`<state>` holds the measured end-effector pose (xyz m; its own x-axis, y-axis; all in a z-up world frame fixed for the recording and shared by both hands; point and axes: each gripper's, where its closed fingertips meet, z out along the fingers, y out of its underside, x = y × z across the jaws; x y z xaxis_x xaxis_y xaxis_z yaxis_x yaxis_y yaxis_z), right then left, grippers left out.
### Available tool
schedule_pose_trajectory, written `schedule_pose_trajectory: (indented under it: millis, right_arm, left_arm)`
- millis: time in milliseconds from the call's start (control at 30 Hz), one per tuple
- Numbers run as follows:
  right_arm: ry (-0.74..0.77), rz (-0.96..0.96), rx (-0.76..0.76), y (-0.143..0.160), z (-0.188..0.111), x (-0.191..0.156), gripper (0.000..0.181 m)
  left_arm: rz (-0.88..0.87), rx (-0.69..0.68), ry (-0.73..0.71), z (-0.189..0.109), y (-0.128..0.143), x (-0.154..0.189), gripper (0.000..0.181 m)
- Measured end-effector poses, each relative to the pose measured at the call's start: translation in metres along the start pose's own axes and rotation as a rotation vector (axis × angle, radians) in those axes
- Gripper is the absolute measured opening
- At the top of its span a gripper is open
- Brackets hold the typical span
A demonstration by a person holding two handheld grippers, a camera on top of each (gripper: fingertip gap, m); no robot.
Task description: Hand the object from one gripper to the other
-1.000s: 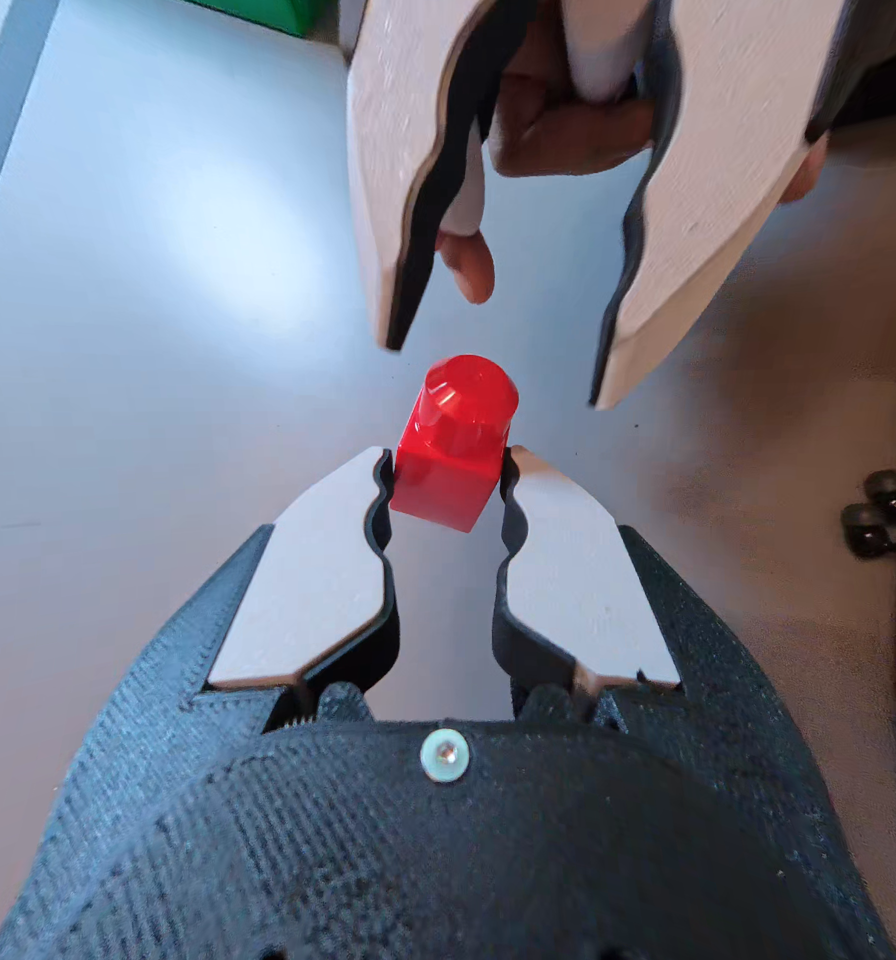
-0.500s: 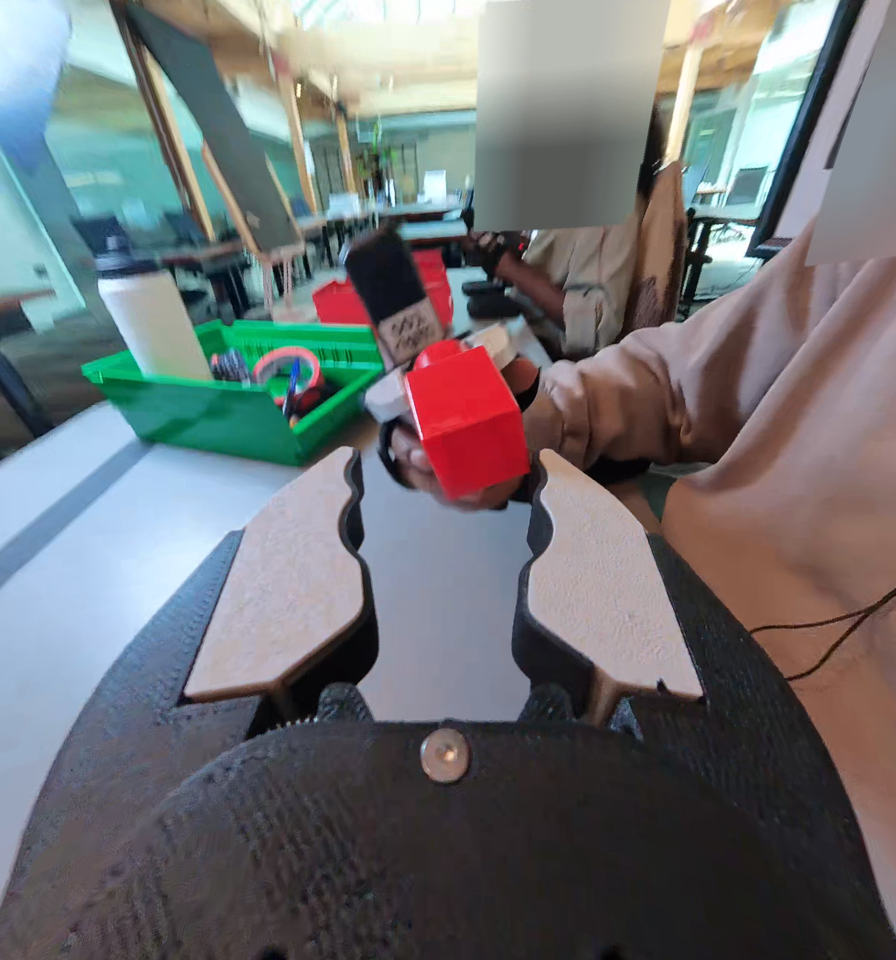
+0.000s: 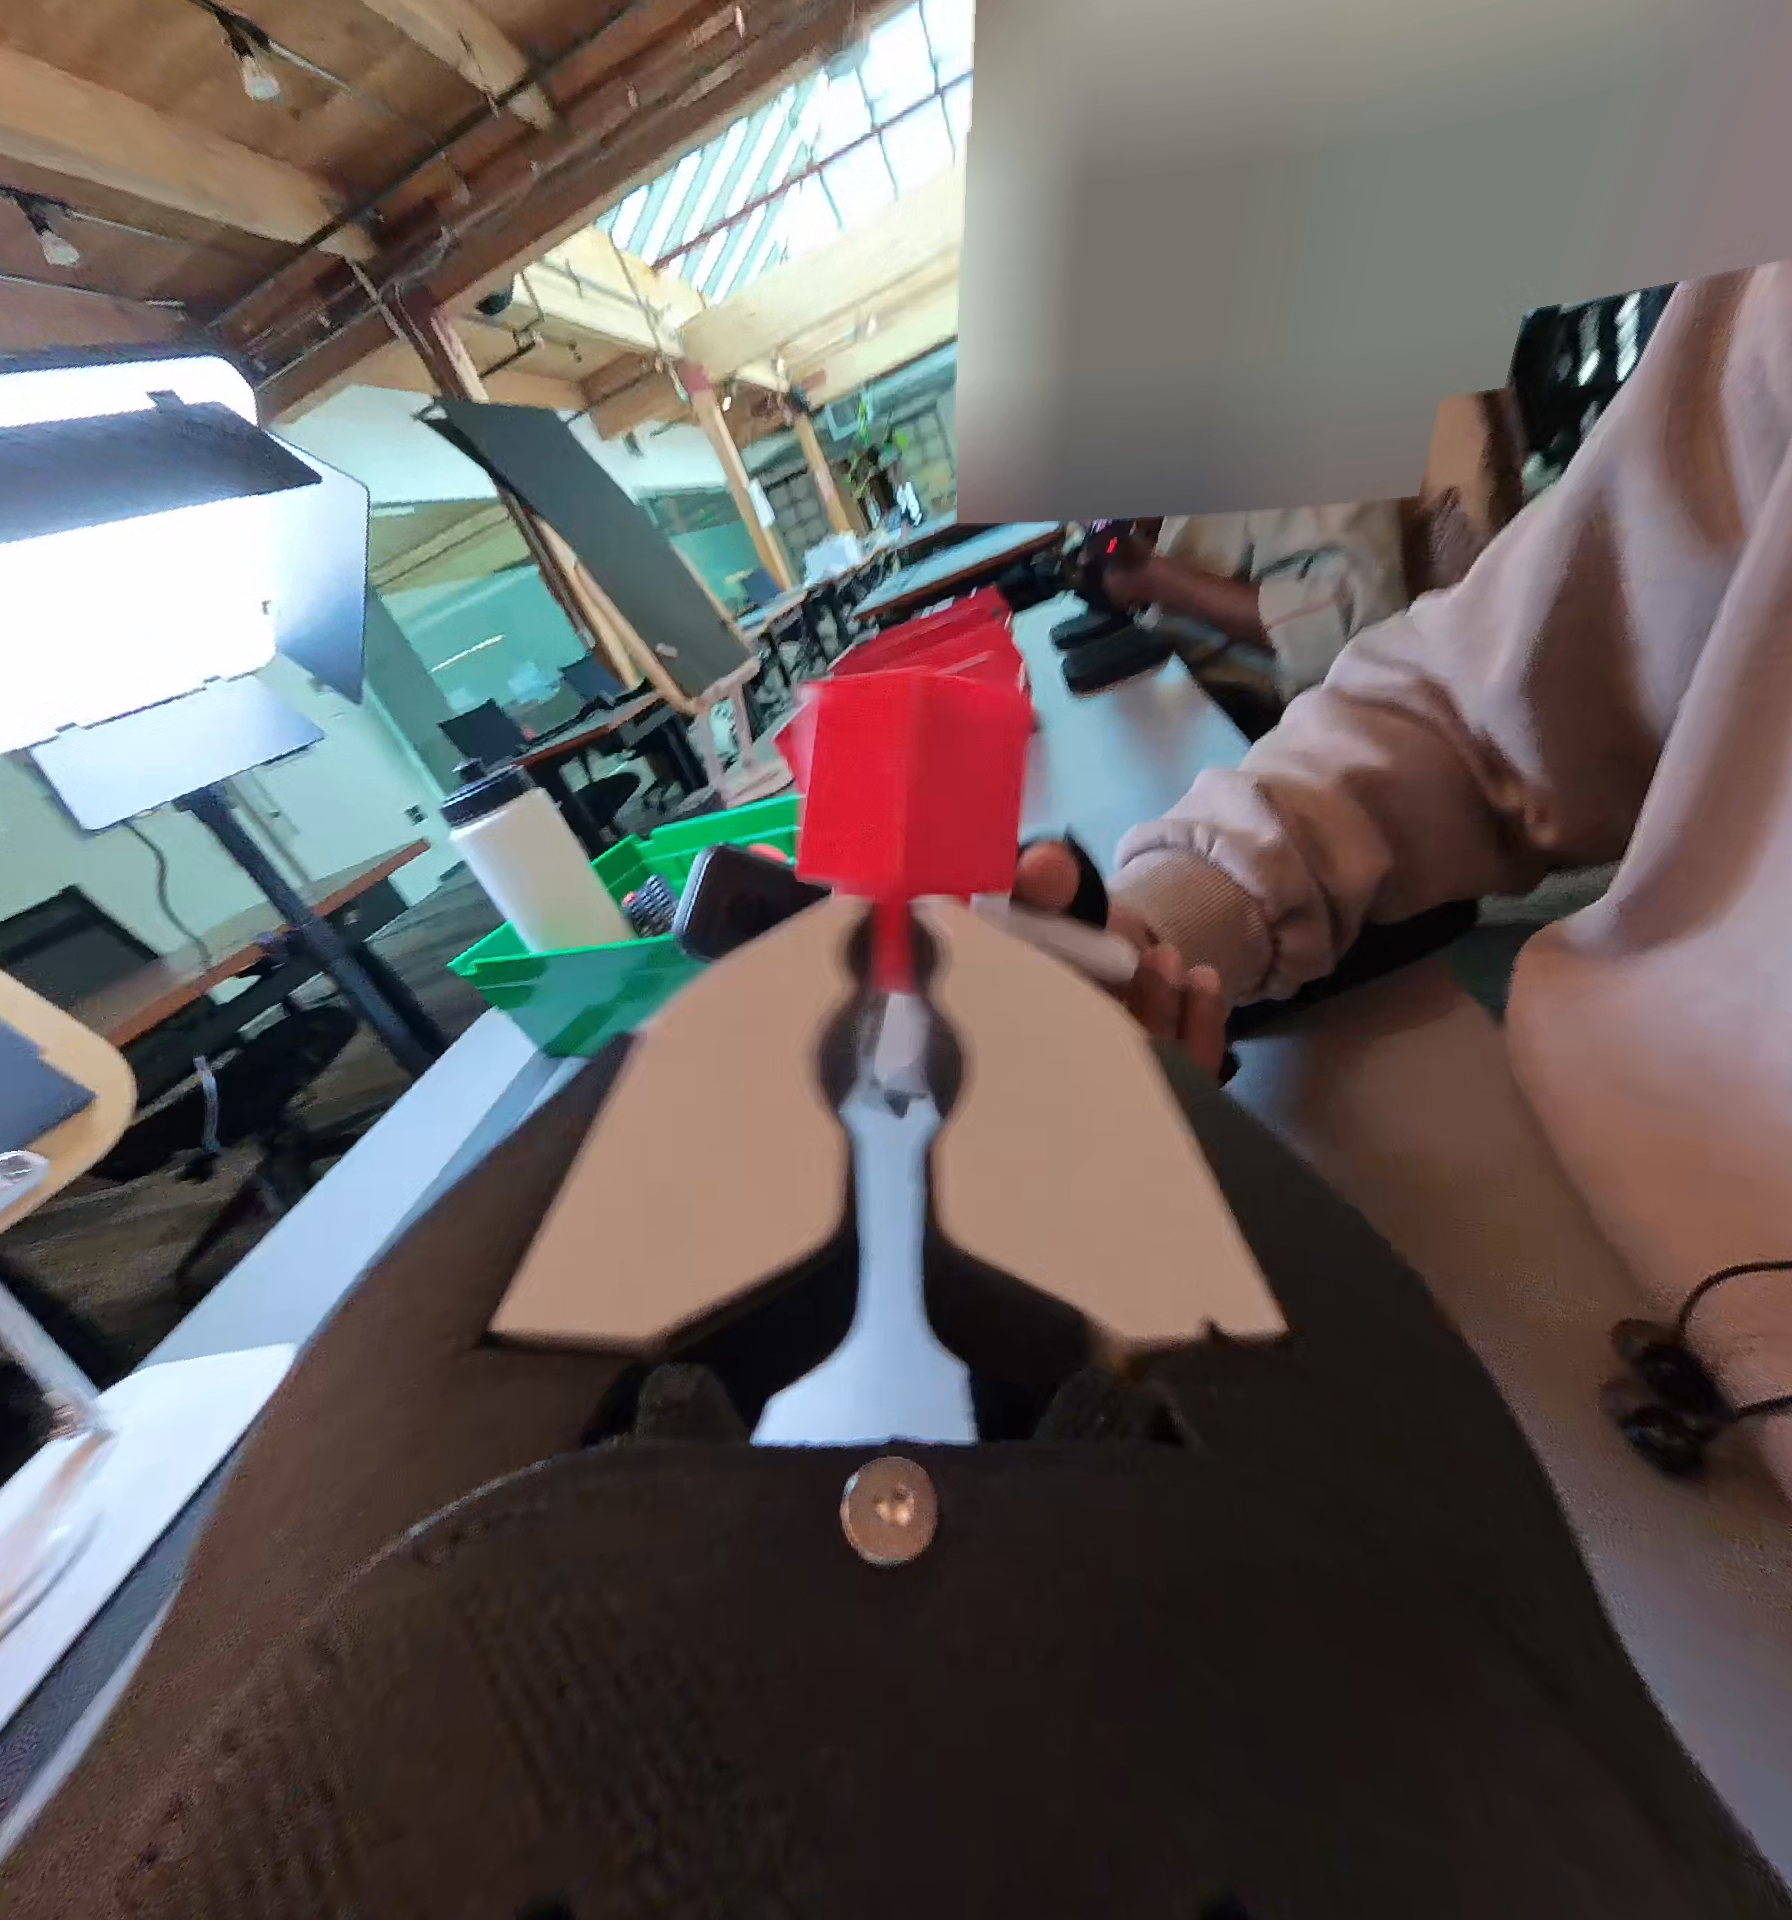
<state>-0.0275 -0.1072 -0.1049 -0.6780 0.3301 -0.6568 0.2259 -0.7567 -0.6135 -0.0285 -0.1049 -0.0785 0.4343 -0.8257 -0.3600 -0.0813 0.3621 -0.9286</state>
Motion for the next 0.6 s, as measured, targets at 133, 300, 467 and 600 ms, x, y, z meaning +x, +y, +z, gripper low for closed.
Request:
schedule_pose_trajectory:
  millis: [133,300,467,600]
  right_arm:
    - [0.126,-0.113,-0.02,-0.004,-0.006,0.012,0.005]
    - [0.242,-0.178,-0.071,-0.005,-0.013,0.017,0.0]
    - [0.299,-0.213,-0.088,-0.006,-0.017,0.024,0.0]
    - [0.311,-0.239,-0.089,-0.01,-0.018,0.023,0.0]
  left_arm:
    - [-0.121,-0.054,0.014,-0.001,0.013,-0.01,0.0]
    - [-0.18,-0.082,0.028,0.001,0.026,-0.012,0.0]
    - [-0.172,-0.109,0.037,0.003,0.033,-0.009,0.0]
    - [-0.191,-0.112,0.041,0.002,0.036,-0.01,0.0]
